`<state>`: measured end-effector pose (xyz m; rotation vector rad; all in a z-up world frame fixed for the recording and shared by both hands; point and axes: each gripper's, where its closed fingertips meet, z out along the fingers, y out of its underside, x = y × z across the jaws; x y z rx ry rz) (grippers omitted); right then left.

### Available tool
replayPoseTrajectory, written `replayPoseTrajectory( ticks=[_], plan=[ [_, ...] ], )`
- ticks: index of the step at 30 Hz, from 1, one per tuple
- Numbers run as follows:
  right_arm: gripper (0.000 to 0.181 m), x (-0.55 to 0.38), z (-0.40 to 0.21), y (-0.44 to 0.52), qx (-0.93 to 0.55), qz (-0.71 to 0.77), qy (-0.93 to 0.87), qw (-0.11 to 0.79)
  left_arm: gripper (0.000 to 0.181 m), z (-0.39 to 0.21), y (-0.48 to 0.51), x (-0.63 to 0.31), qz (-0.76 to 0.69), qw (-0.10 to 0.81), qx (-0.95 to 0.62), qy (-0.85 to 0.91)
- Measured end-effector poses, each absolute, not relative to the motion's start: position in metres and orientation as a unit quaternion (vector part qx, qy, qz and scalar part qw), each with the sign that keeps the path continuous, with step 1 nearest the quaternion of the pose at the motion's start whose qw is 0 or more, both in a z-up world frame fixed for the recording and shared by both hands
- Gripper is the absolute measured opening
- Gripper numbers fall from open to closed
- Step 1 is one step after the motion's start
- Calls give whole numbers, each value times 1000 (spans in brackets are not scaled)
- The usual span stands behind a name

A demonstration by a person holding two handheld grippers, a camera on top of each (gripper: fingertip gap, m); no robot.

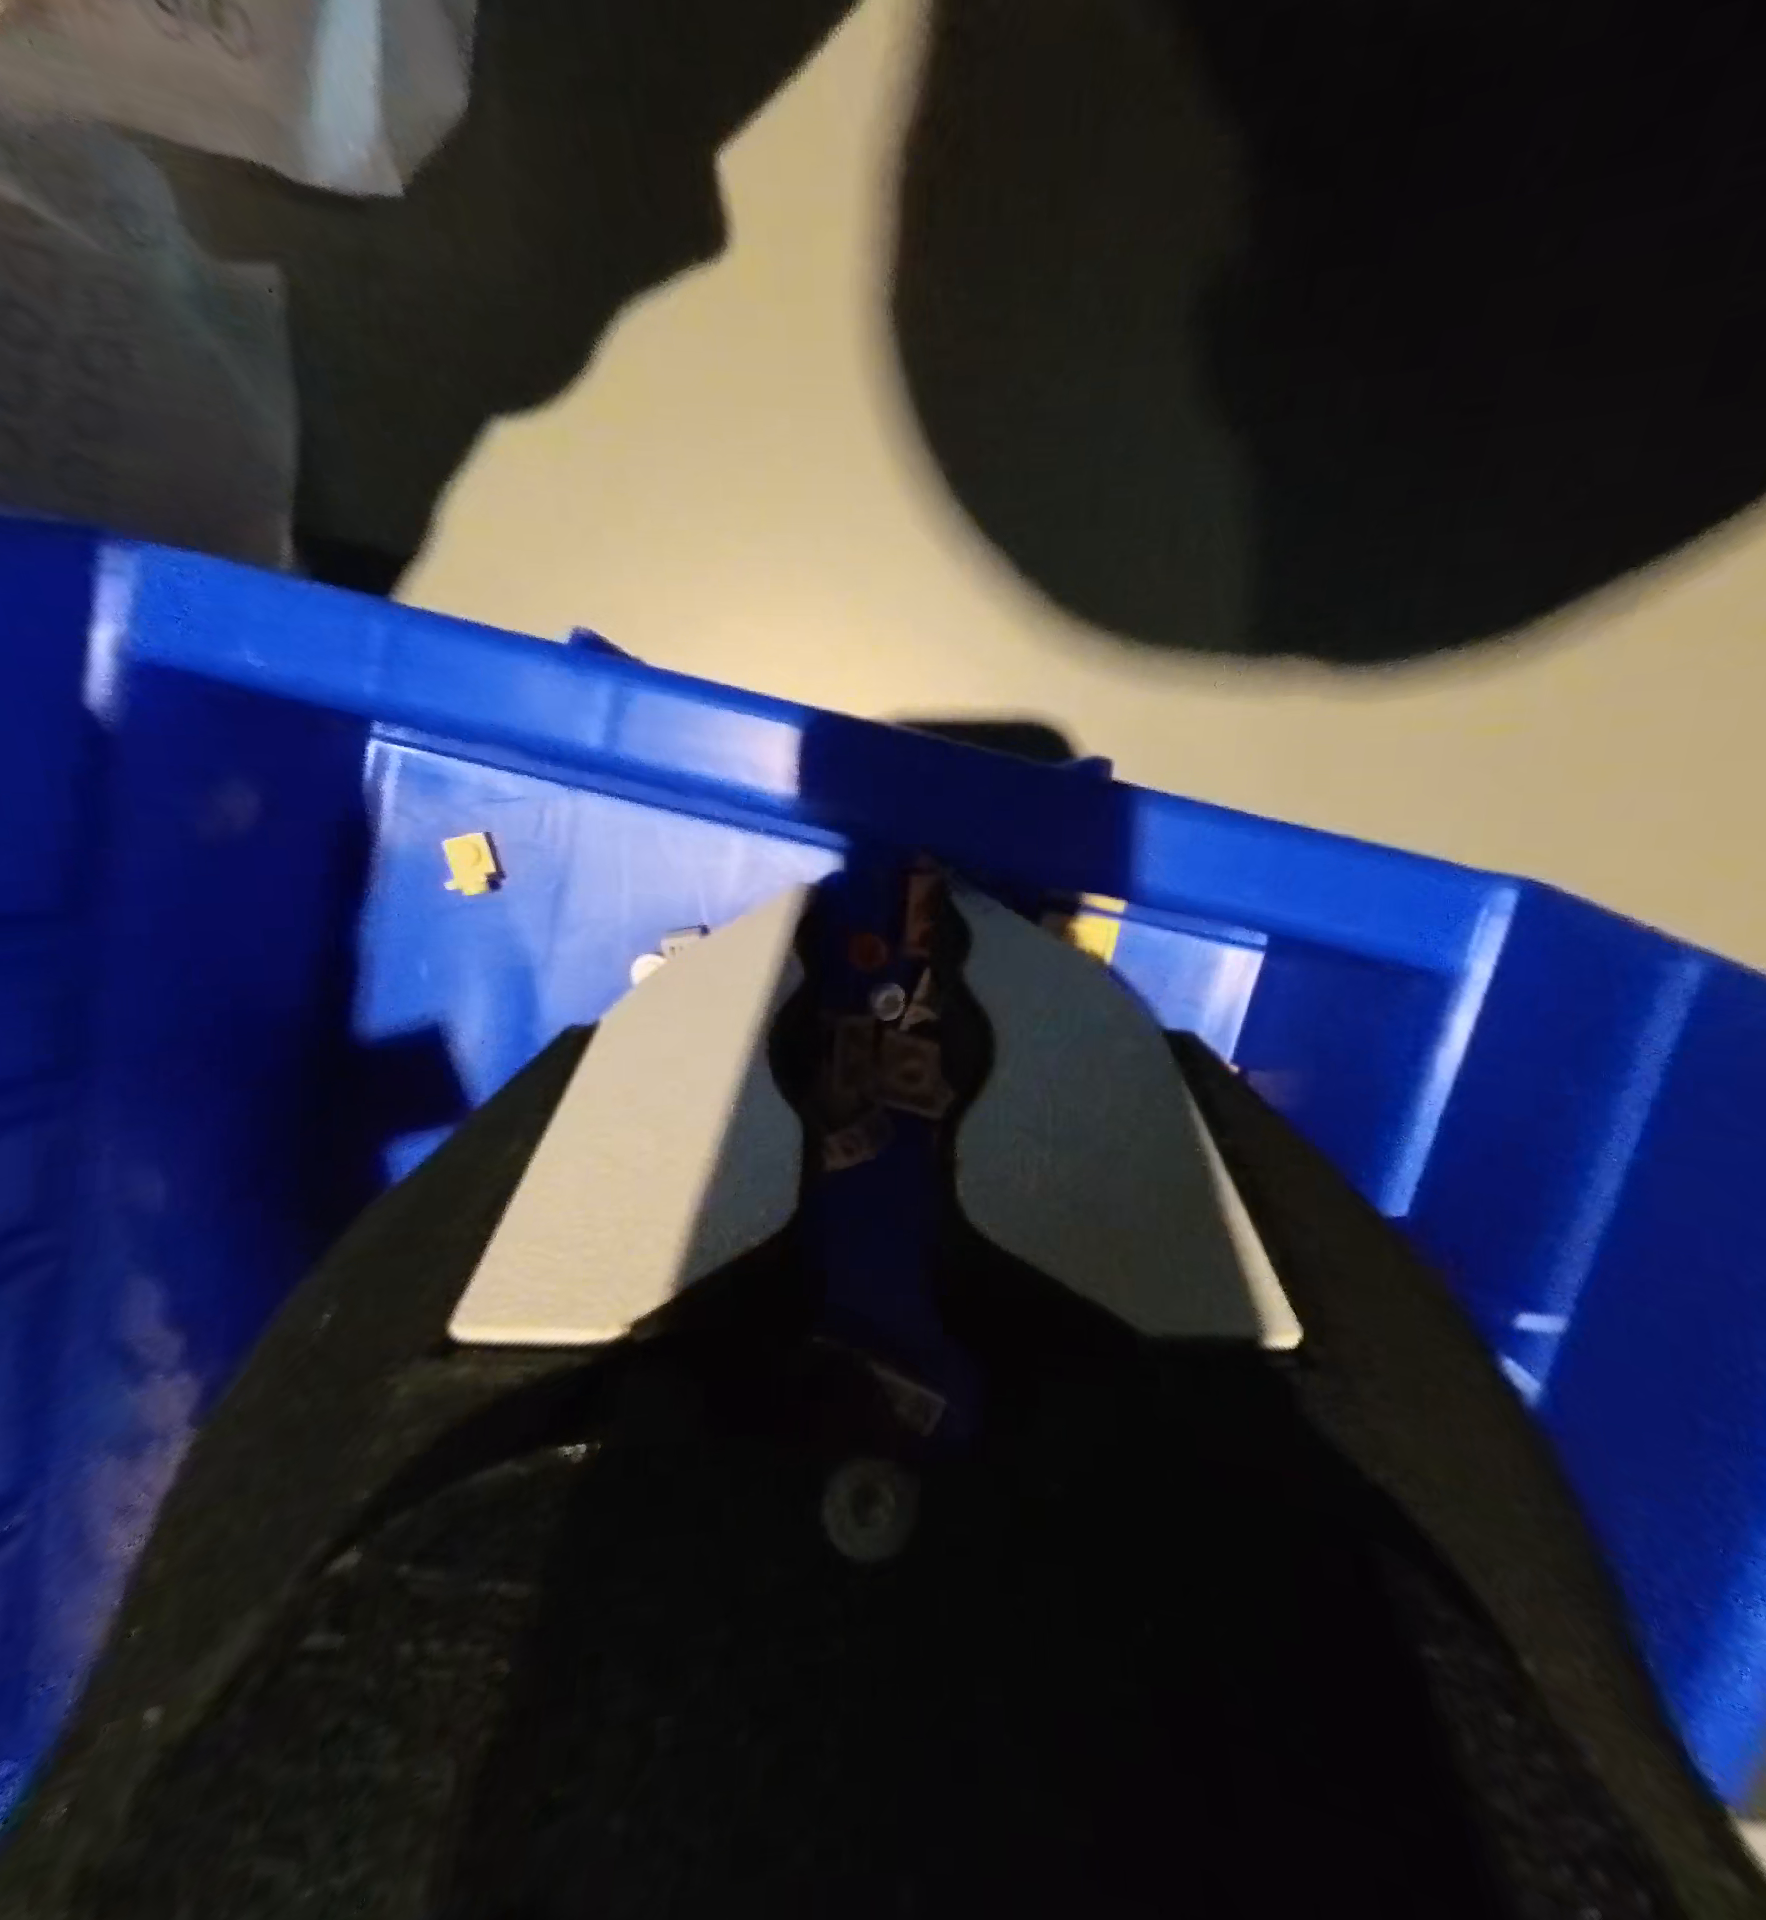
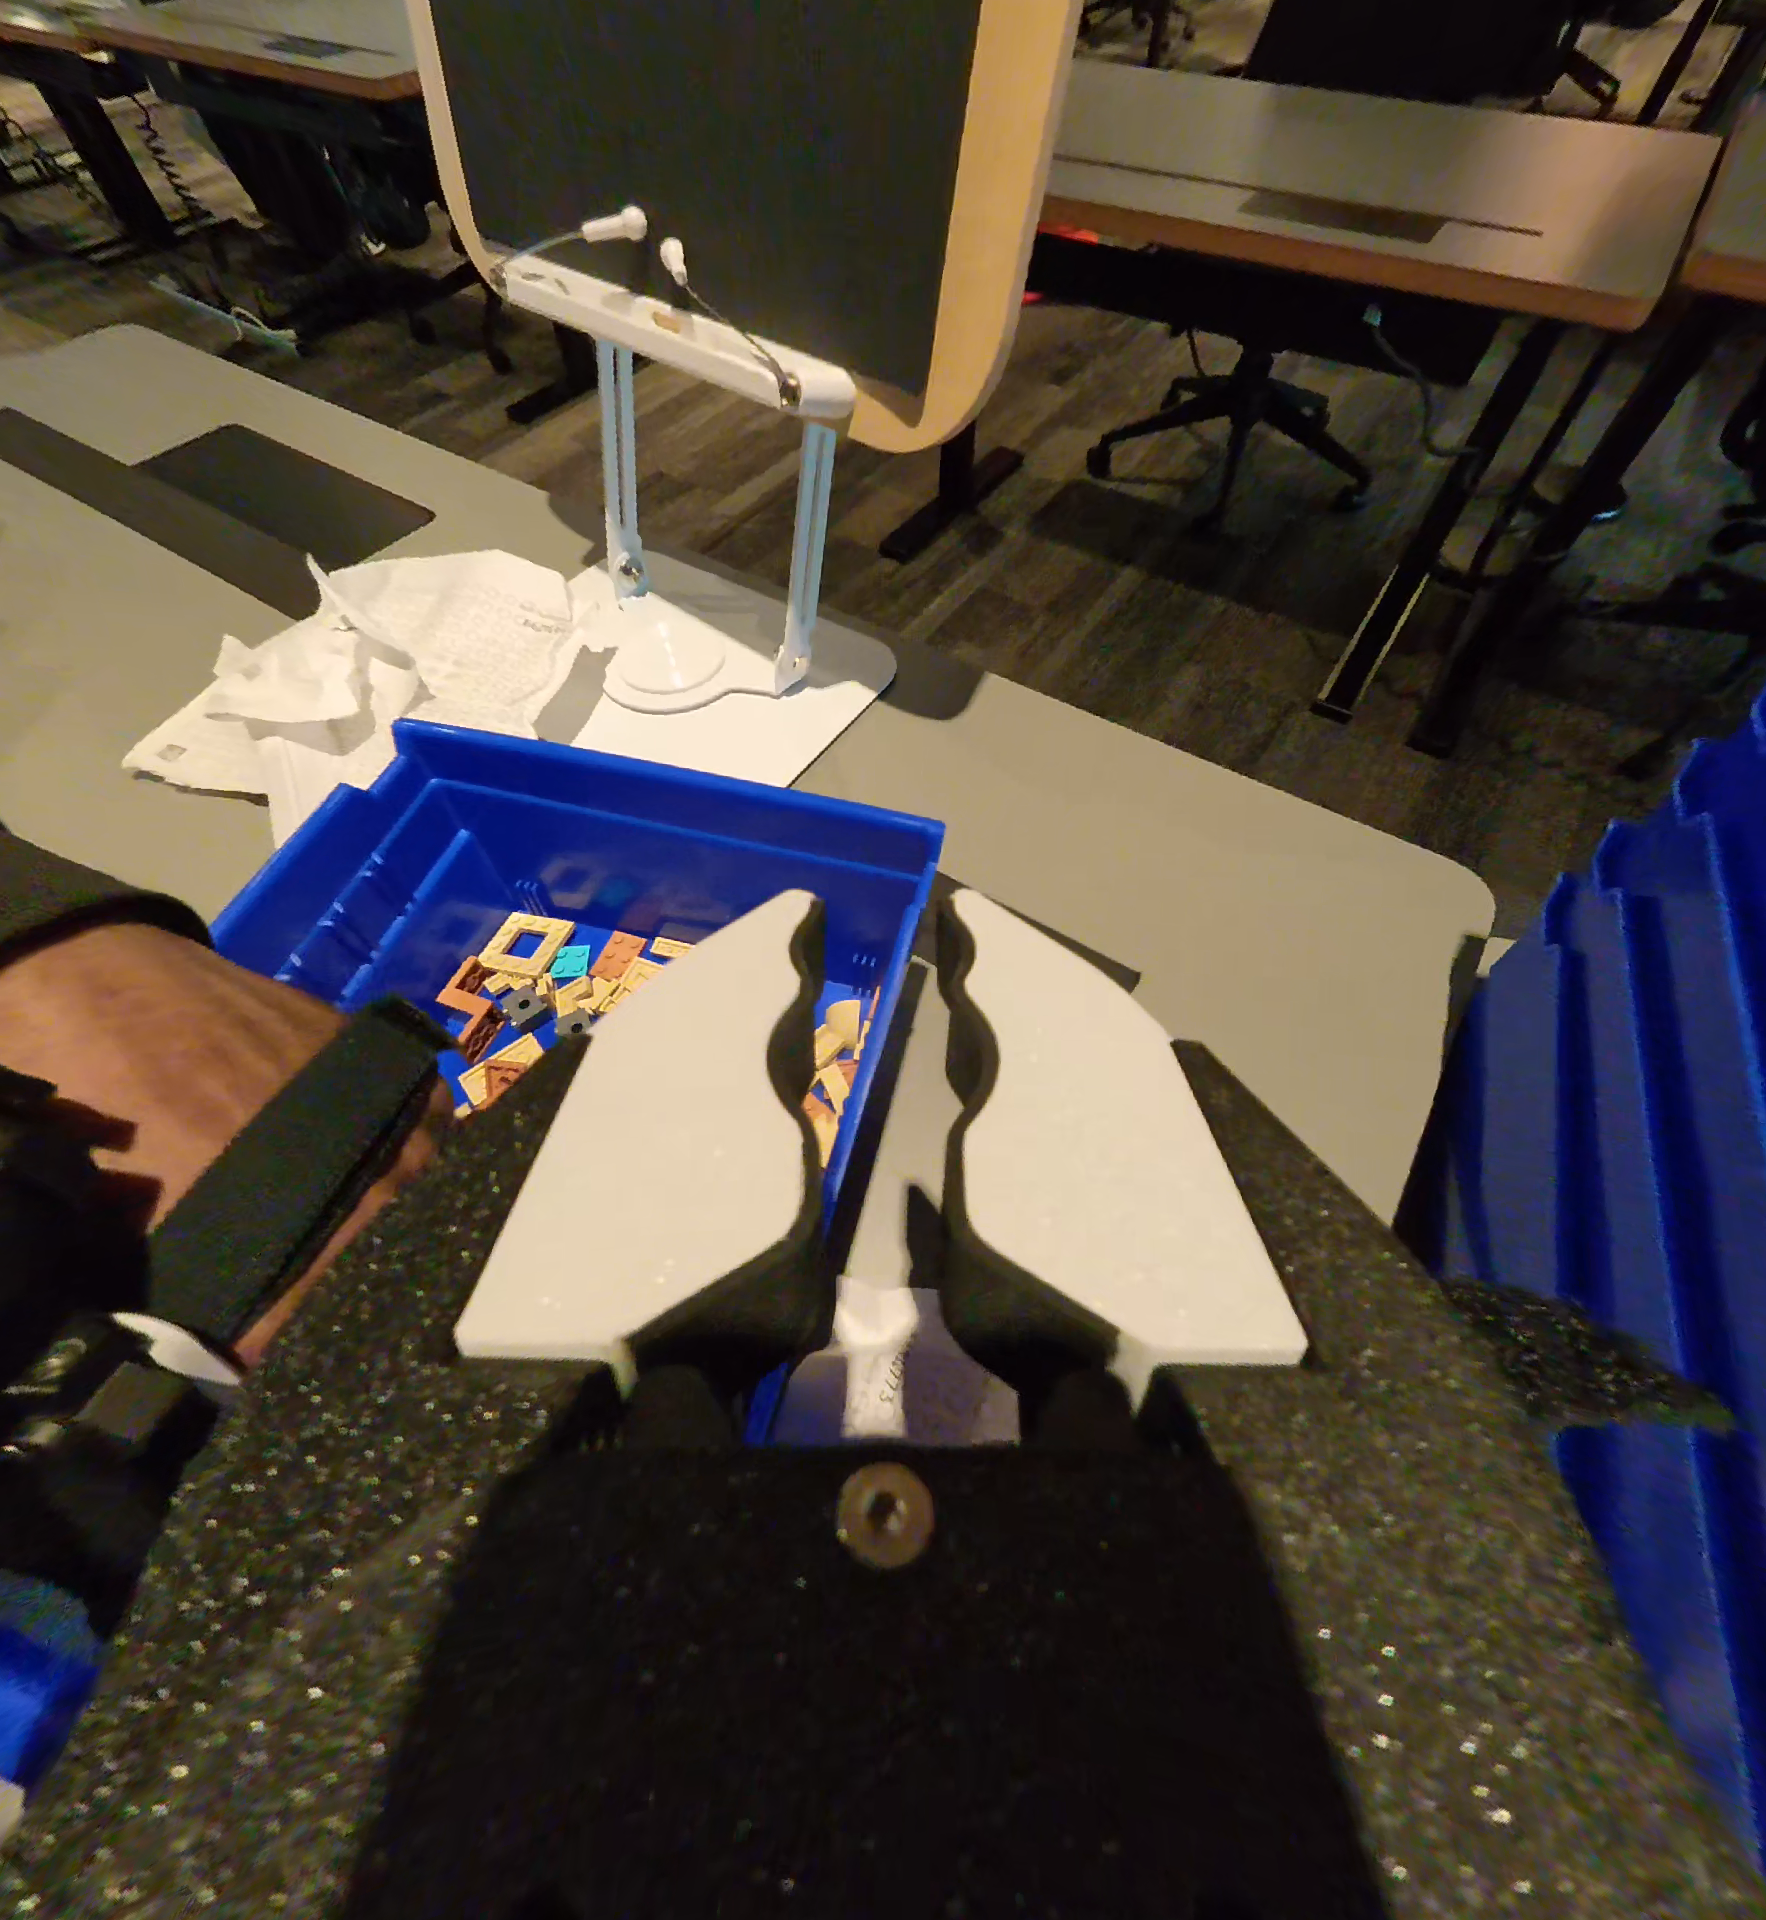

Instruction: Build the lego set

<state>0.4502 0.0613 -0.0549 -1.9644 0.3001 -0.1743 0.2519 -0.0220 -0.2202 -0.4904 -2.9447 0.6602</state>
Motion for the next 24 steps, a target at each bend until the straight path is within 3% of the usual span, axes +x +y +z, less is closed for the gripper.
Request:
replayPoseTrajectory(
  ticks=[24],
  plan=[
    [20,447,-51,62,-826,-75,117,547,15,-235,-17,253,207,54,-205,-955]
  ],
)
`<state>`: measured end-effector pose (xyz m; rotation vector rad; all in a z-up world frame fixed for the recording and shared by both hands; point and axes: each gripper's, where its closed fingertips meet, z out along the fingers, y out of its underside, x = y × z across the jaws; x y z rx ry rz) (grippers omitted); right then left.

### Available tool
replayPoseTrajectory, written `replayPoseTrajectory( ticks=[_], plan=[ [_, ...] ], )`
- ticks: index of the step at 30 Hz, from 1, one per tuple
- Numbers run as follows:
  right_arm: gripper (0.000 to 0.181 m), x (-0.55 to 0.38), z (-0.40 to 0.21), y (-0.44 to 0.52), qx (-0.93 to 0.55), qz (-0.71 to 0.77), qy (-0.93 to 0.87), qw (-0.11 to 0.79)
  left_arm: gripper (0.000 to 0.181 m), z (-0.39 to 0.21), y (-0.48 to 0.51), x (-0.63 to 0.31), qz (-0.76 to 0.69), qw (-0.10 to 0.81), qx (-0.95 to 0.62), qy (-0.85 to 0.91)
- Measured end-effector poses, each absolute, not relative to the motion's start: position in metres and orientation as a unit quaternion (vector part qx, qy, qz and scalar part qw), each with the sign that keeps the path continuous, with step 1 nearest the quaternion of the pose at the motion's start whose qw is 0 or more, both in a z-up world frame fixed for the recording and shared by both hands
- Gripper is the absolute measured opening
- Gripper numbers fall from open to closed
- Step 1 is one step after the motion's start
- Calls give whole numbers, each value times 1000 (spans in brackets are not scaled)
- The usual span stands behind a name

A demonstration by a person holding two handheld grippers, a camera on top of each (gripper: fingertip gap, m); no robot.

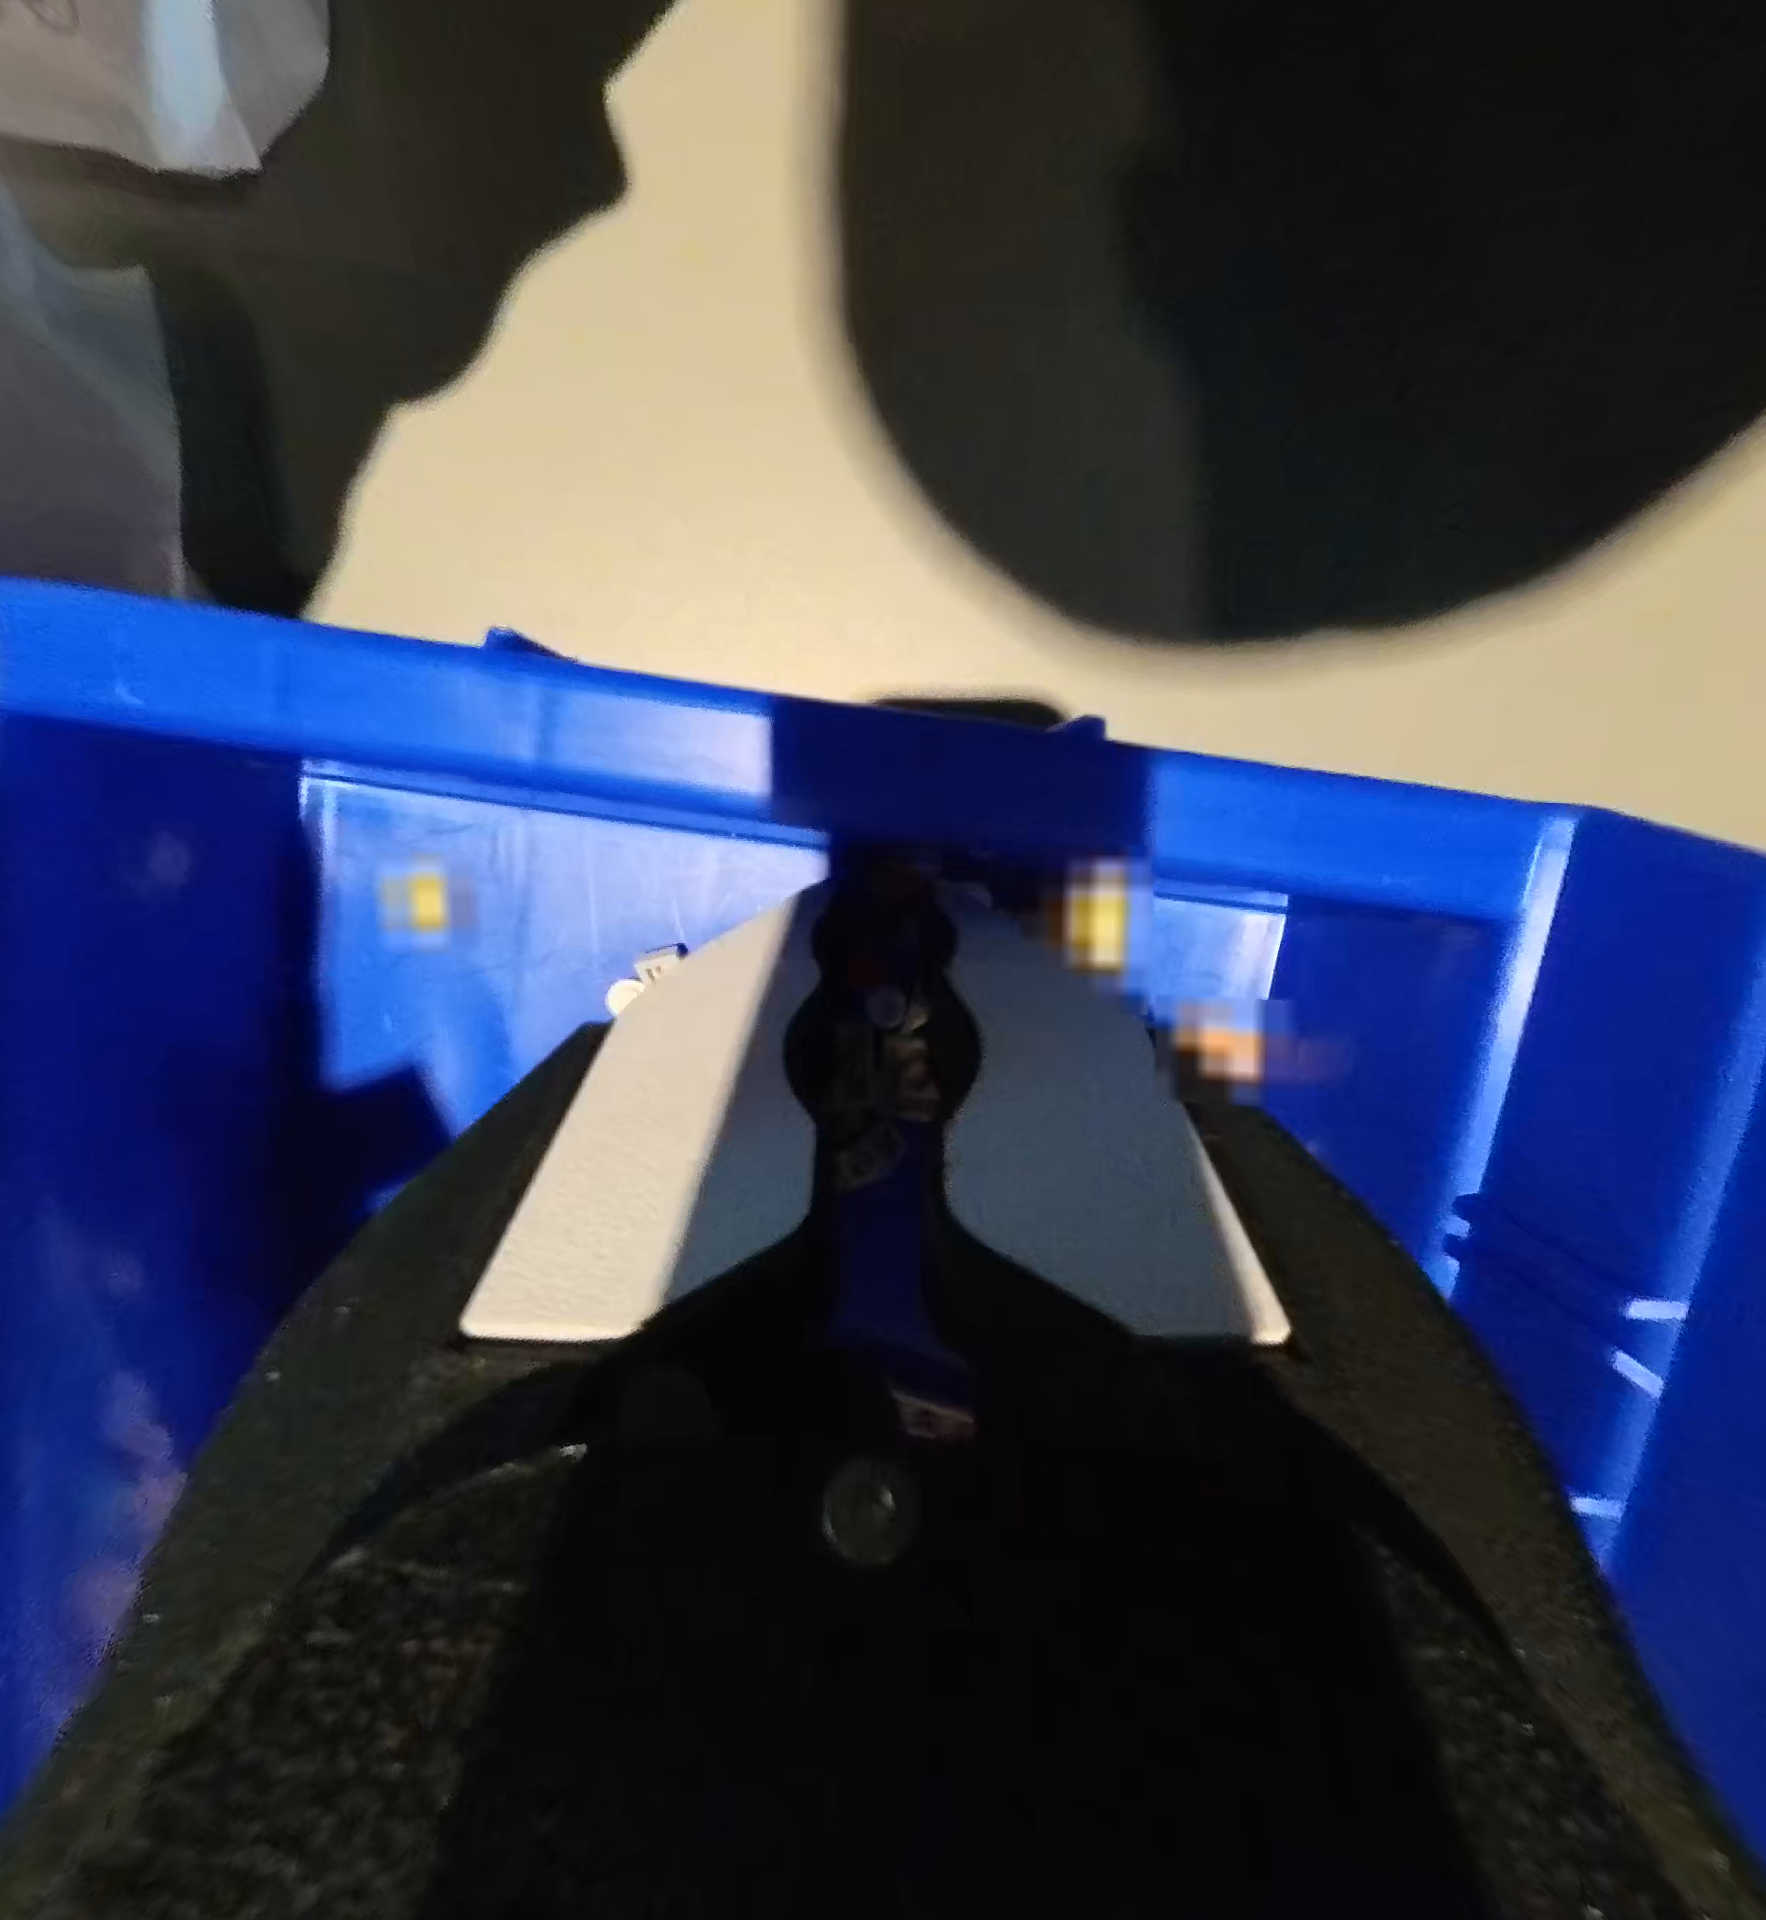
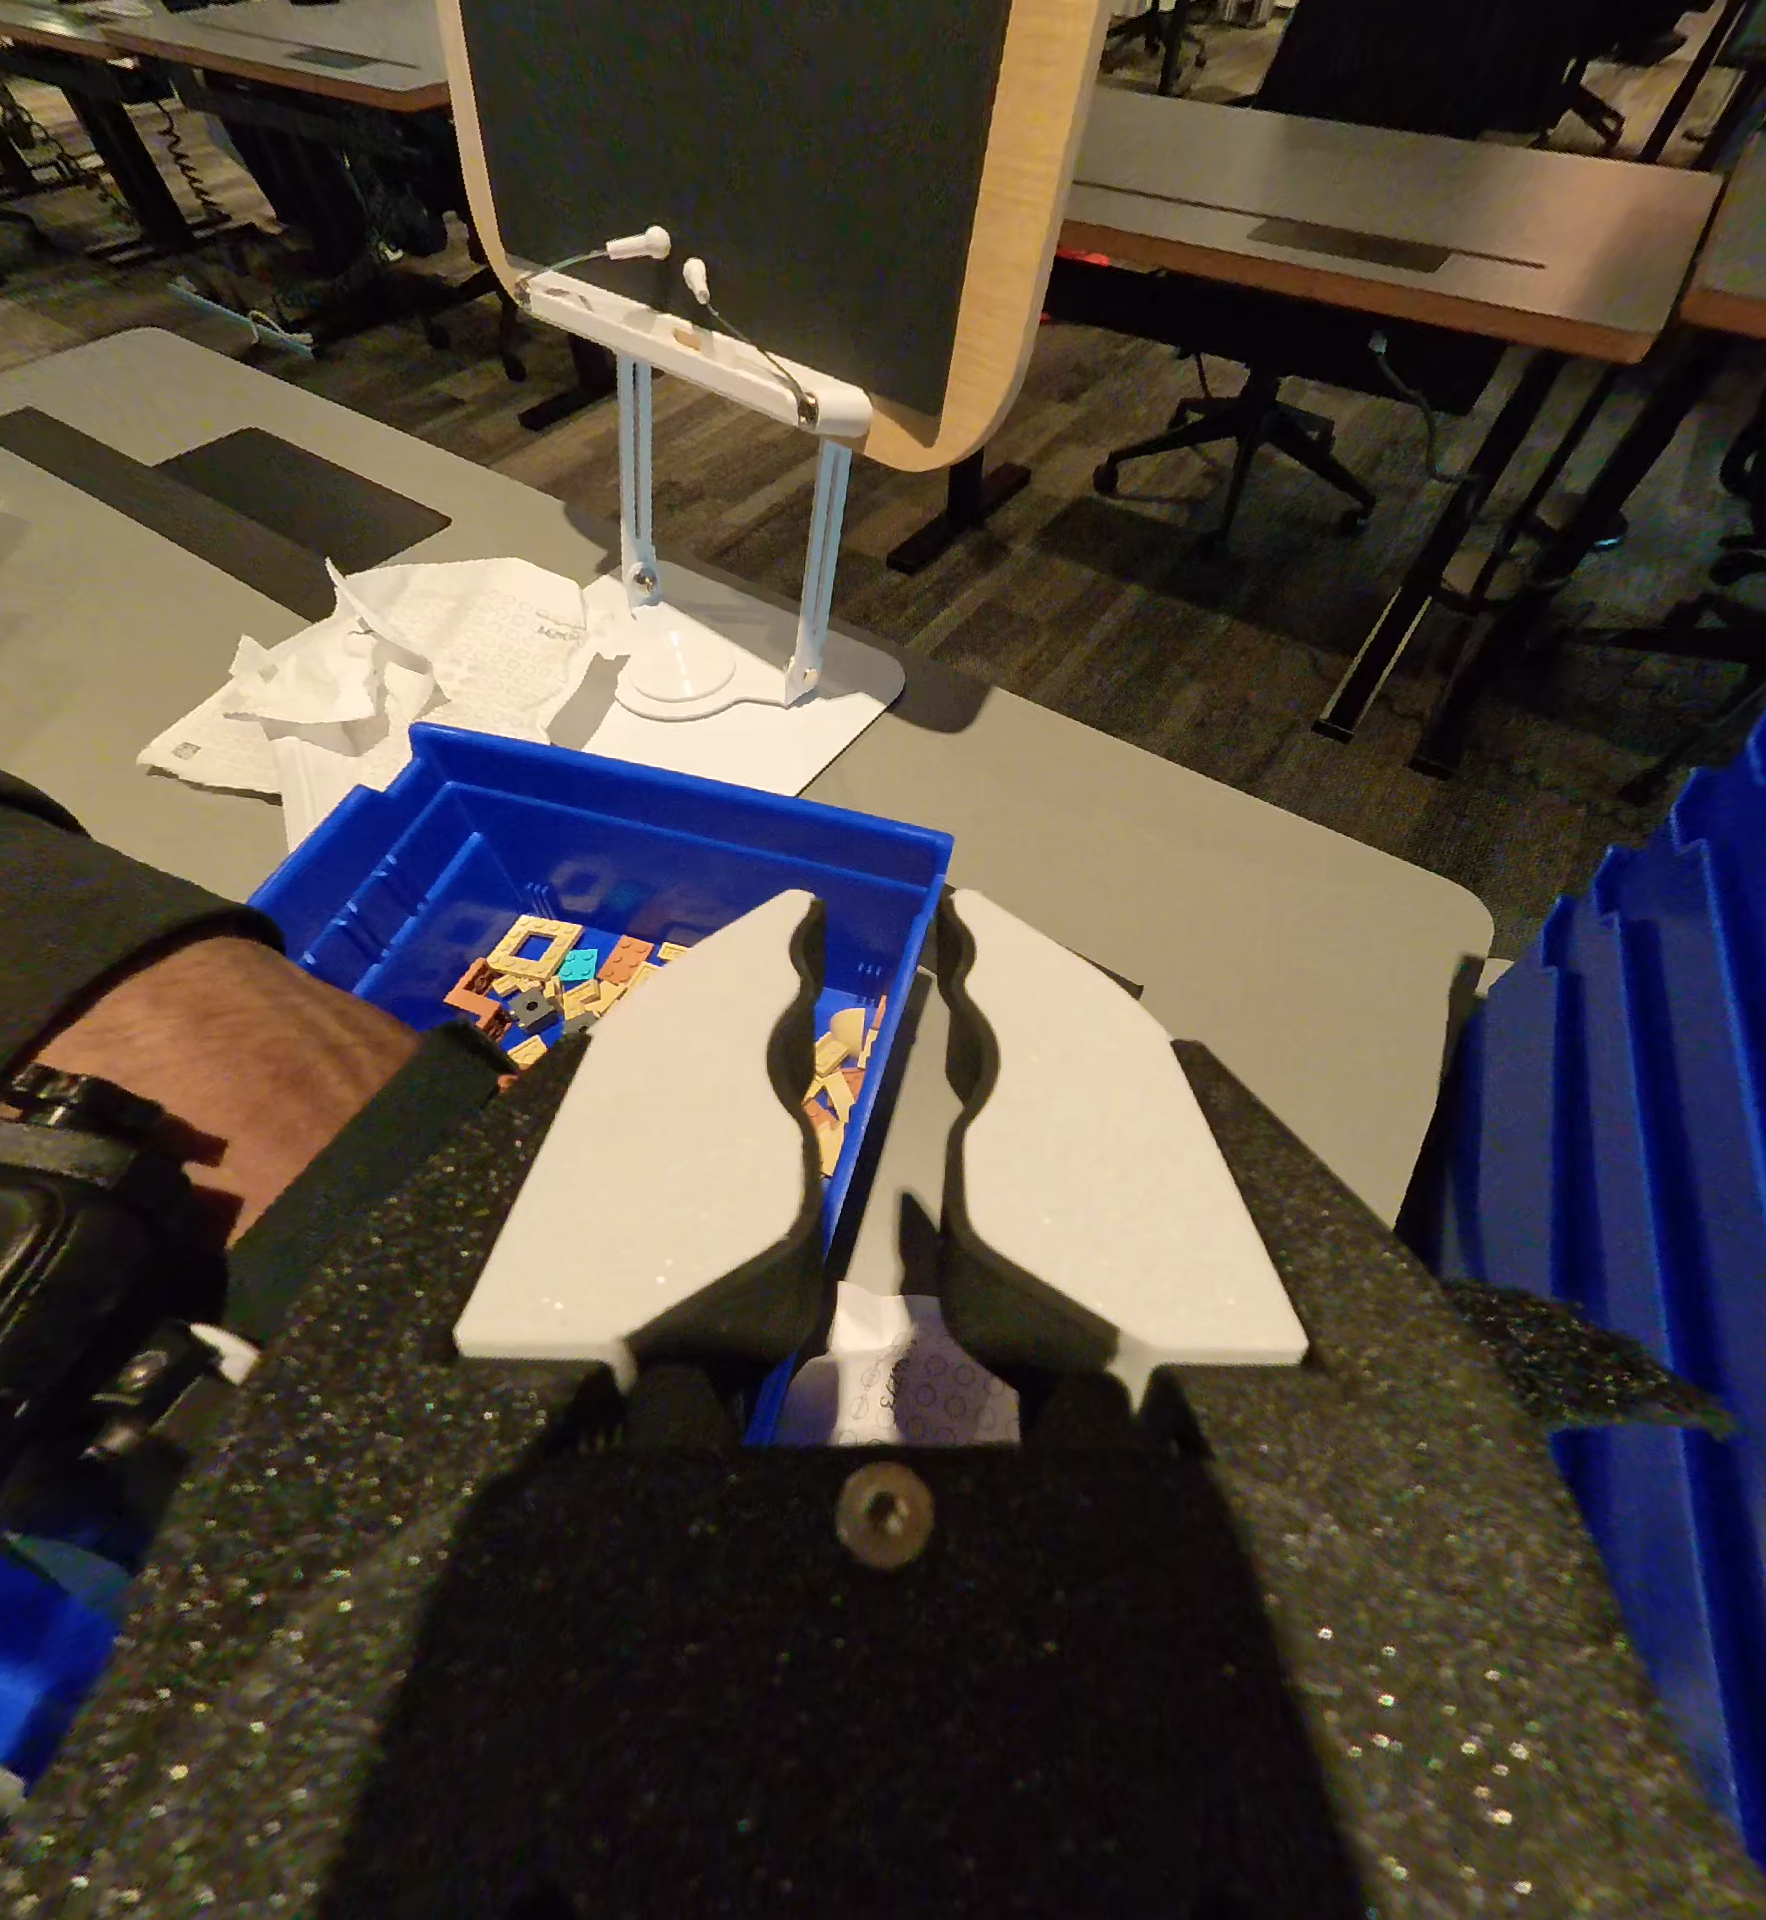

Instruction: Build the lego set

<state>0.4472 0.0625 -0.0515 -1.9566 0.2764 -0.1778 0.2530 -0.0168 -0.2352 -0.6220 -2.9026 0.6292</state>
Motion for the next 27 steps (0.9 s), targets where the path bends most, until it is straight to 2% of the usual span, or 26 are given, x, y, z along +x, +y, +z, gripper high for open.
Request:
replayPoseTrajectory(
  ticks=[18,22,27],
  plan=[
    [20,446,-44,59,-821,-76,115,555,11,-238,-16,254,194,63,-210,-956],
    [20,447,-36,54,-814,-80,117,564,8,-218,-20,261,231,44,-173,-956],
    [20,440,-19,49,-803,-85,109,580,6,-175,-16,270,294,-26,-113,-949]
  ],
)
